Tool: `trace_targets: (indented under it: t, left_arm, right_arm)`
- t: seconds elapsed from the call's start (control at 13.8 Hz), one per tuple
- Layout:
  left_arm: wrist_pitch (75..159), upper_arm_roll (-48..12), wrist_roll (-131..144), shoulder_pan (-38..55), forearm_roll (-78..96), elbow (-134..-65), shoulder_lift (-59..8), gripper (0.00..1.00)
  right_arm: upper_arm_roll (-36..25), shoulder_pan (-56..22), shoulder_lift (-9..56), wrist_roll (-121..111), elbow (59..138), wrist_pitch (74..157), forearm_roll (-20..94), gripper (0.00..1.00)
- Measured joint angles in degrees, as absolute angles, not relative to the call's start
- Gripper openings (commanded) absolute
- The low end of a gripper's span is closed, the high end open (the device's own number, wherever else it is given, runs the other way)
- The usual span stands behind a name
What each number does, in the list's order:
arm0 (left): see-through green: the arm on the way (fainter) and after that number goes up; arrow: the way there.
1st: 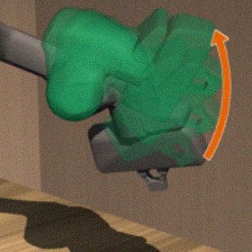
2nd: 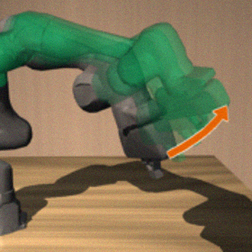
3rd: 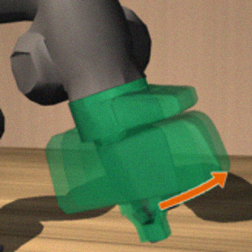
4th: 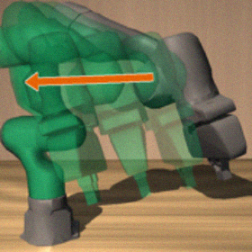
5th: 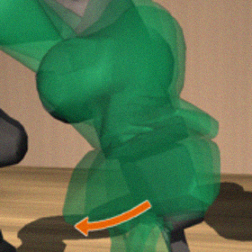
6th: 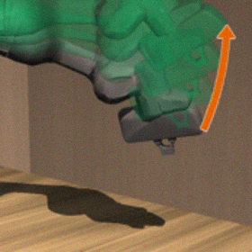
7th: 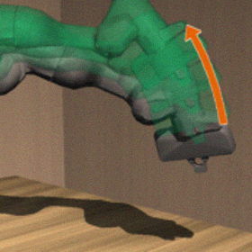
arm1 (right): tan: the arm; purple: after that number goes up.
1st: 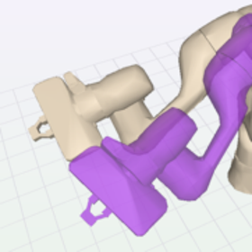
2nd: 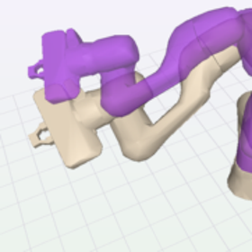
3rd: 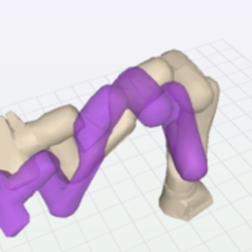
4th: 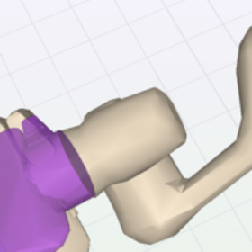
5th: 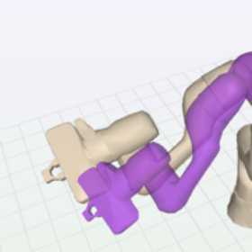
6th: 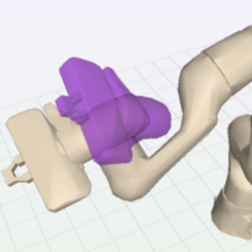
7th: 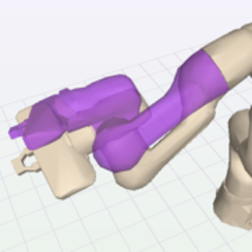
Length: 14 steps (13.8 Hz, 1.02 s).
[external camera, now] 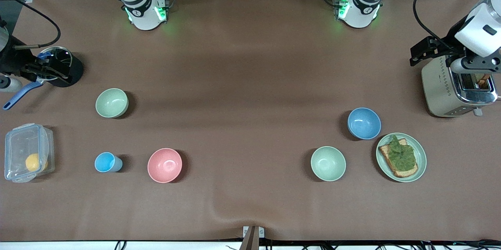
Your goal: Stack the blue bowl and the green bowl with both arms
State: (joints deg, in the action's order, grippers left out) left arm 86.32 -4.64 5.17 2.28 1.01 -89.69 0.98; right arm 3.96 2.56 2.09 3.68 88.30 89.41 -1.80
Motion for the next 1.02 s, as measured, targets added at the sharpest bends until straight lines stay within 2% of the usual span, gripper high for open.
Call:
trace_targets:
  t: [1.02]
  left_arm:
    - [86.5,-4.5,5.2,2.0,1.0,-89.8,-0.5,1.0]
  right_arm:
    - [3.9,2.6,2.2,3.7,88.6,89.4,-1.8,1.0]
